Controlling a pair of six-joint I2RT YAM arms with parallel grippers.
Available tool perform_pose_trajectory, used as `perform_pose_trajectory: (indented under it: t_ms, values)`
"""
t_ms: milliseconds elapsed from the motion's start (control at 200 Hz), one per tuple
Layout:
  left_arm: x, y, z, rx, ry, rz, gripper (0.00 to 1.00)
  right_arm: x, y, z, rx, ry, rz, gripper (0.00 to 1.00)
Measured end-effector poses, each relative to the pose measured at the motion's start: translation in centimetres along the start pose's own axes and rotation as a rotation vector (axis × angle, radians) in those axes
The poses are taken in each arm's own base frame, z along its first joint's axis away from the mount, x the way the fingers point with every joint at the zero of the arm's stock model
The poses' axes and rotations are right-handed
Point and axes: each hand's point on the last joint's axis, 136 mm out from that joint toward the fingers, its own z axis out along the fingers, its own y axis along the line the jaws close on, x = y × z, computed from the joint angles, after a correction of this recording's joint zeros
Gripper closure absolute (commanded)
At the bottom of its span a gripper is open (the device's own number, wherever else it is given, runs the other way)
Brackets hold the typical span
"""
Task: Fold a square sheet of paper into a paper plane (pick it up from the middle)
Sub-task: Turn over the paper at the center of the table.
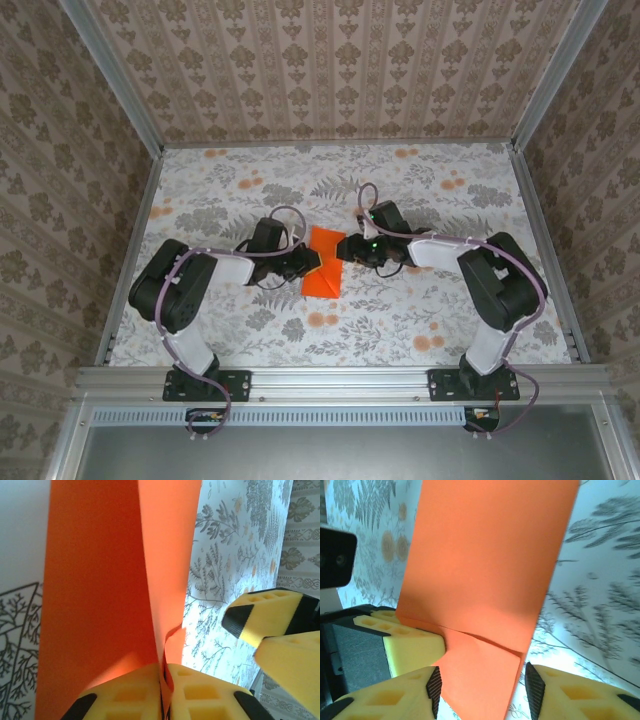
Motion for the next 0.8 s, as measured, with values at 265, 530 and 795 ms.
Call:
perform_pose_trajectory:
  t_ms: [265, 530, 795]
  values:
    - [-0.4, 0.8, -0.1, -0.080, 0.000, 0.043, 0.97, -1.1, -1.1, -3.1, 0.113, -0.111, -0.021, 0.31]
    - [-2.3, -2.4, -5.5, -0.274, -0.058, 0.211, 0.97, -1.8, -2.2, -6.5, 0.220, -0.209, -0.045, 0.23]
    - [-5.1, -5.6, -14.7, -0.652, -0.196, 0.425, 0.97, -2.3, -3.6, -8.7, 0.296, -0.275, -0.037, 0.21]
